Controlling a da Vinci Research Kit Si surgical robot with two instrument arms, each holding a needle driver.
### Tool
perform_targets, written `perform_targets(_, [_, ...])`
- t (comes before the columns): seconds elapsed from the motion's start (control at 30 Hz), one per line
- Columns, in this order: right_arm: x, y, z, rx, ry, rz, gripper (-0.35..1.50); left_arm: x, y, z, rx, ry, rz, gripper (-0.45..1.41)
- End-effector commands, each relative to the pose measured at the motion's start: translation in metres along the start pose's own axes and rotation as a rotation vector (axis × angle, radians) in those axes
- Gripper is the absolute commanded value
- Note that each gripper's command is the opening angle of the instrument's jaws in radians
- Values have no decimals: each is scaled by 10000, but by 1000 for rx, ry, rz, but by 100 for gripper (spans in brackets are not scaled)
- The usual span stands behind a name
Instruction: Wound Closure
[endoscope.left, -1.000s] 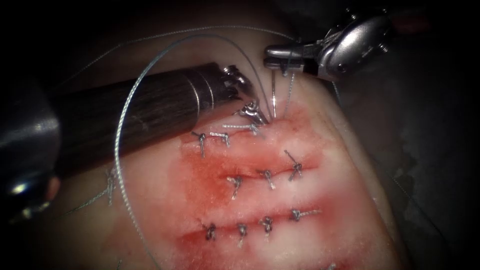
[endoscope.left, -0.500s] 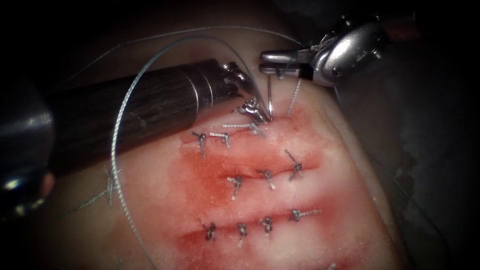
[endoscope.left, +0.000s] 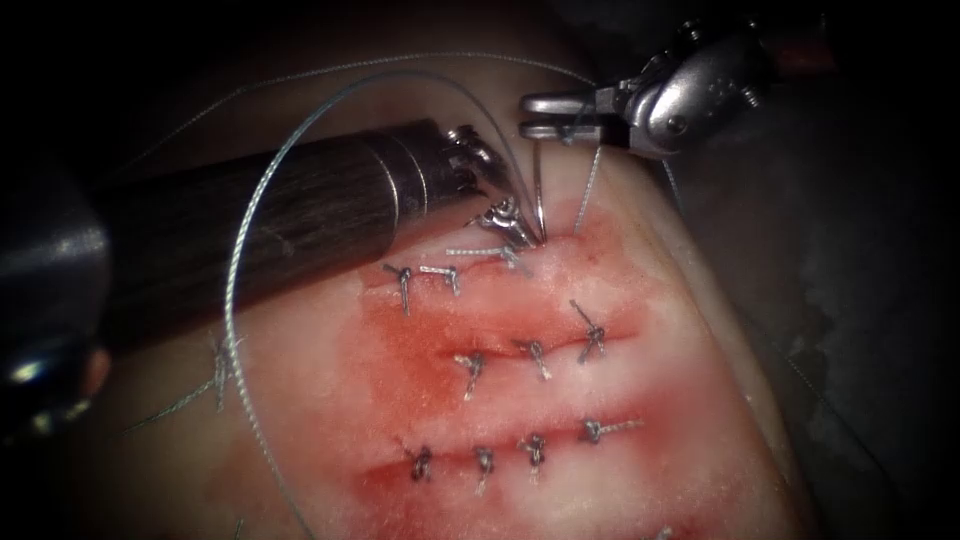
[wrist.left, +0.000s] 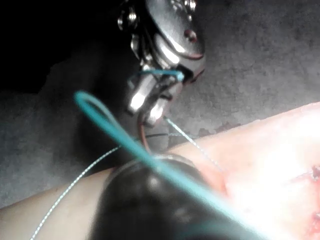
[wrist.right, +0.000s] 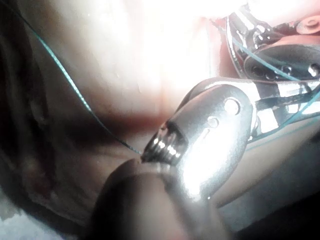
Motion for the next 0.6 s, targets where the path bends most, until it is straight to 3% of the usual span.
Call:
perform_targets(0.03, [7, -7, 6, -4, -3, -6, -35, -12, 4, -7, -3, -3, 4, -45])
perform_targets(0.23, [7, -8, 8, -63, 41, -125, -35, -12, 3, -5, -2, -1, 5, -45])
perform_targets(0.6, [6, -6, 9, -67, 40, -154, -35, -12, 3, -6, -3, -2, 6, -45])
